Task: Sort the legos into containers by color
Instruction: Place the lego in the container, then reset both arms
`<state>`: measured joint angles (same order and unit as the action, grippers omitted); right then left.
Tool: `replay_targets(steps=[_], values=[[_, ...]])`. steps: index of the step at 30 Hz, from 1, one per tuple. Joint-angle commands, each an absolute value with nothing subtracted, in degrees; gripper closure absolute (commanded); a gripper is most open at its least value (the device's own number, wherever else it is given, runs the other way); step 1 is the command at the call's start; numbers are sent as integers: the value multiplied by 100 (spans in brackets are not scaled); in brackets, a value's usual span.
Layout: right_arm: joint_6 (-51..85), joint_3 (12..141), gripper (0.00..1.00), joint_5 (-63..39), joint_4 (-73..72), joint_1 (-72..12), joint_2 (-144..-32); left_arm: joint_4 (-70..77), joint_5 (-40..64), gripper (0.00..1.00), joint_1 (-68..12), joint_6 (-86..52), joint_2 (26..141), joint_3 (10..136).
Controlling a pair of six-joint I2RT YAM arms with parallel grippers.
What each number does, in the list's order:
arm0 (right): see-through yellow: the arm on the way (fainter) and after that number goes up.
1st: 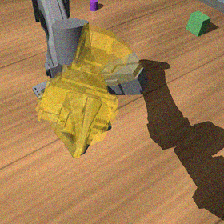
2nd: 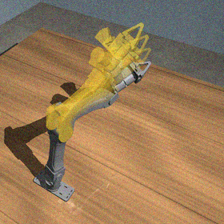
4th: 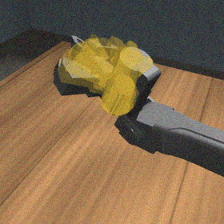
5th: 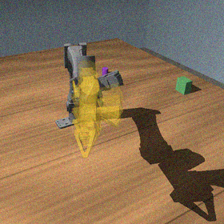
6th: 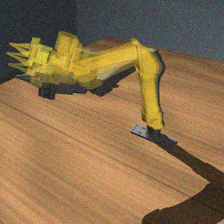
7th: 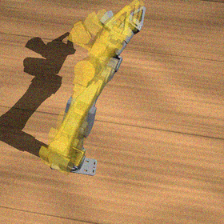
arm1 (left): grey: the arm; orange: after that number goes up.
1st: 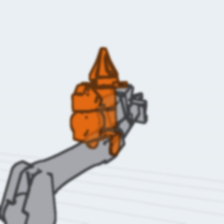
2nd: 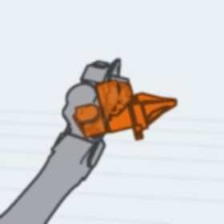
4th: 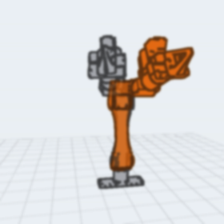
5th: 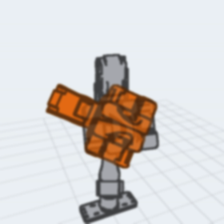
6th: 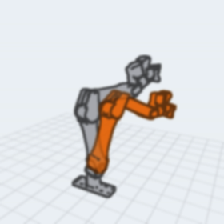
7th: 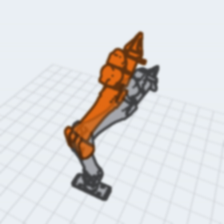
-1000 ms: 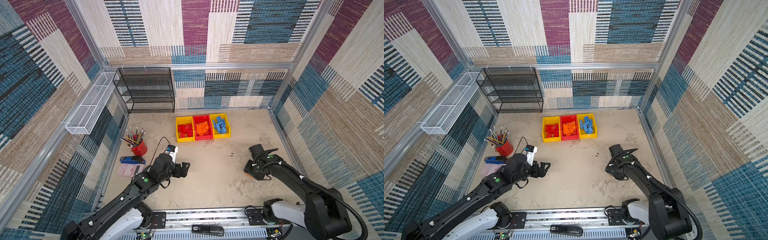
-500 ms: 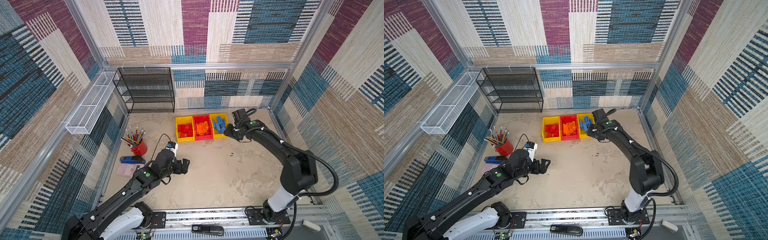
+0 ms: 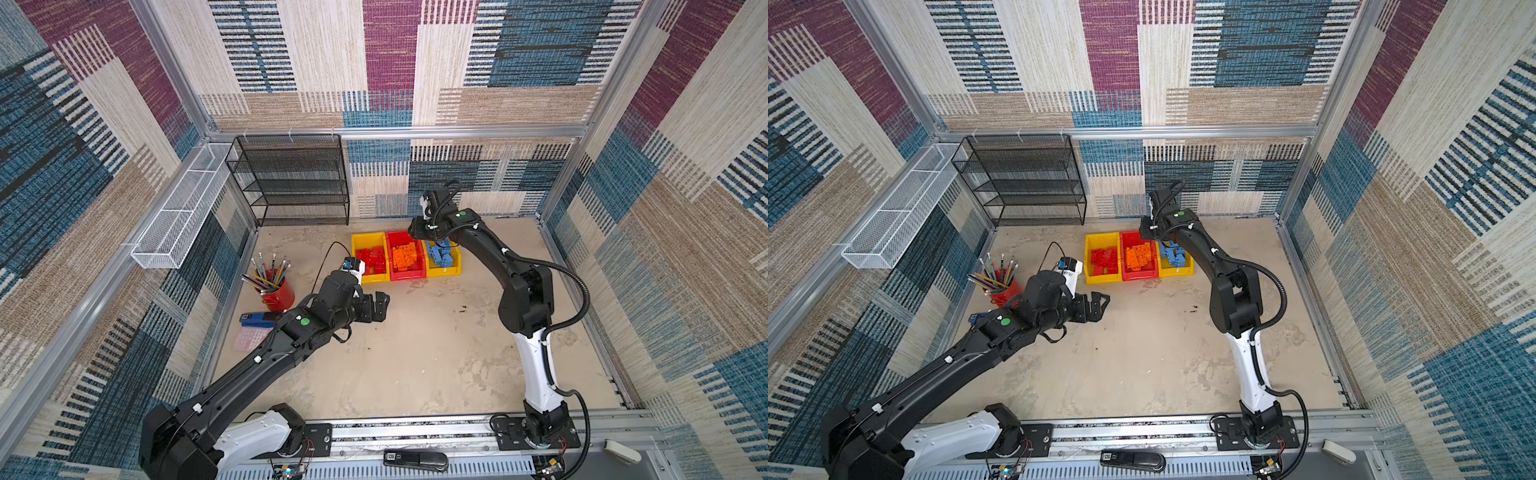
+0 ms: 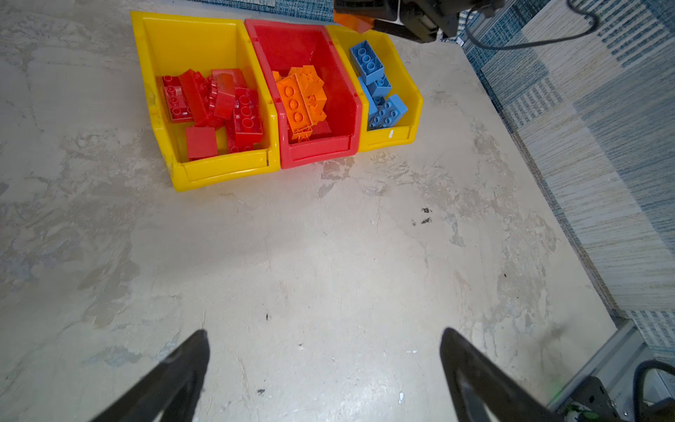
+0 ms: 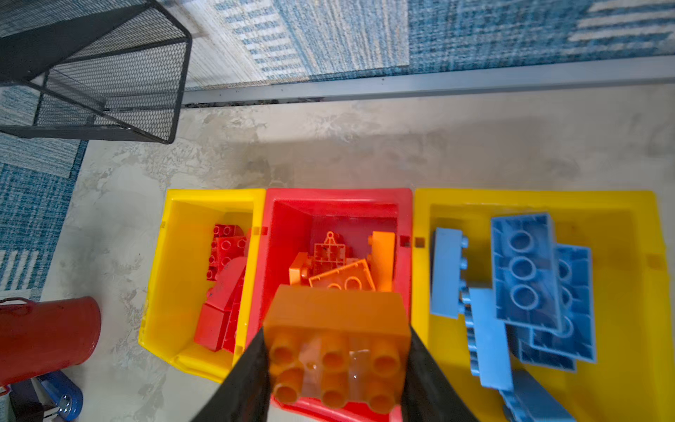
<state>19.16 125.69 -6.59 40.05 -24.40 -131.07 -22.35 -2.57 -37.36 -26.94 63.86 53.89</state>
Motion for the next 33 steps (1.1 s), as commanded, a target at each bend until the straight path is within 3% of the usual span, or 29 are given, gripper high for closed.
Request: replay_targets(steps=[1,5,12,14,19,25,33], values=[[1683,12916,52,-892,4030,-2483,-13441,-2463,-221,1,-3717,-2558,6401,5532],[1625,13222,47,-977,4130,-2496,-13766,-2630,-392,1,-3684,-2540,6305,5550],[1570,13509,14,-1125,4200,-2494,-13850,-2770,-514,1,-3595,-2507,6206,5529],[1553,13491,1,-1096,4201,-2496,-13713,-2883,-615,1,-3561,-2402,6175,5571],[1481,12749,1,-1055,4015,-2496,-12859,-3046,-1235,1,-3472,-2117,5848,5546],[1568,9321,1,-950,2028,-2496,-10584,-3084,-2308,1,-3419,-1925,5547,5413],[1555,7074,1,100,1771,-2496,-9138,-2291,-3243,1,-3393,-1738,5143,4657]])
